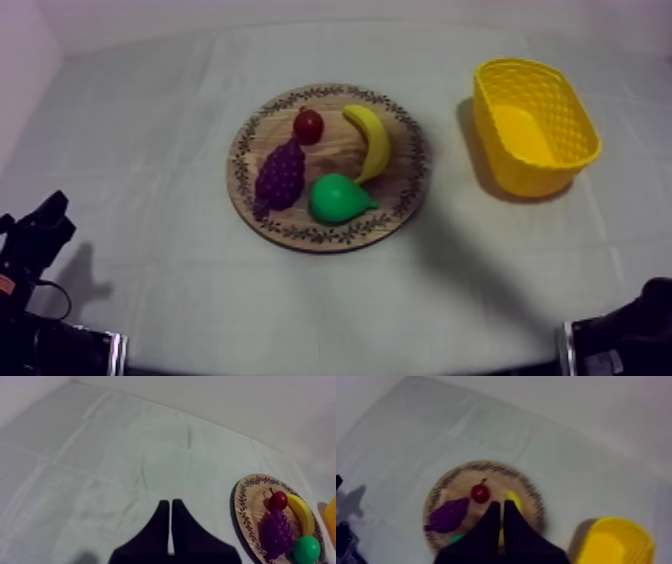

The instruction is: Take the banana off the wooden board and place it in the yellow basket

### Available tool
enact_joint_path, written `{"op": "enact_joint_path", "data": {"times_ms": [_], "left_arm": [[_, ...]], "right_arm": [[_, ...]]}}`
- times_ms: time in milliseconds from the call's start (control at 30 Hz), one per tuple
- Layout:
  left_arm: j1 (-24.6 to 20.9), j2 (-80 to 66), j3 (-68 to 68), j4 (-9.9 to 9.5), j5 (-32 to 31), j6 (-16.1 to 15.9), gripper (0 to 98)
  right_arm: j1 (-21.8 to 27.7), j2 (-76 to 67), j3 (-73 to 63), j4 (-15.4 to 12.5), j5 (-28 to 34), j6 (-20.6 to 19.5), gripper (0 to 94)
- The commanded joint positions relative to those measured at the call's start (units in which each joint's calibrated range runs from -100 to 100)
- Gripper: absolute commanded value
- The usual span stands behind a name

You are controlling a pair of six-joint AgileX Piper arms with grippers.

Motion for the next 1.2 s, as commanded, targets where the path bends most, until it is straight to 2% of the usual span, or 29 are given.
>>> {"op": "enact_joint_path", "data": {"times_ms": [0, 200, 467, 800, 1167], "left_arm": [[-0.01, -0.03, 0.03, -0.01, -0.02, 0.00, 0.1], [-0.01, -0.03, 0.03, -0.01, -0.02, 0.00, 0.1], [-0.01, -0.03, 0.03, -0.01, -0.02, 0.00, 0.1], [-0.01, -0.03, 0.03, -0.01, -0.02, 0.01, 0.1], [-0.01, -0.03, 0.03, -0.01, -0.02, 0.00, 0.1]], "right_arm": [[-4.79, 4.63, 0.54, 0.98, 0.60, -8.39, 0.5], [-4.78, 12.02, 2.28, 0.84, -0.44, -12.67, 0.5], [-3.10, 22.43, 2.37, 1.40, -1.42, -15.69, 0.5], [0.36, 31.60, 2.22, 1.61, -2.91, -16.65, 0.5], [2.02, 32.67, 4.11, 2.23, -3.85, -16.82, 0.6]]}}
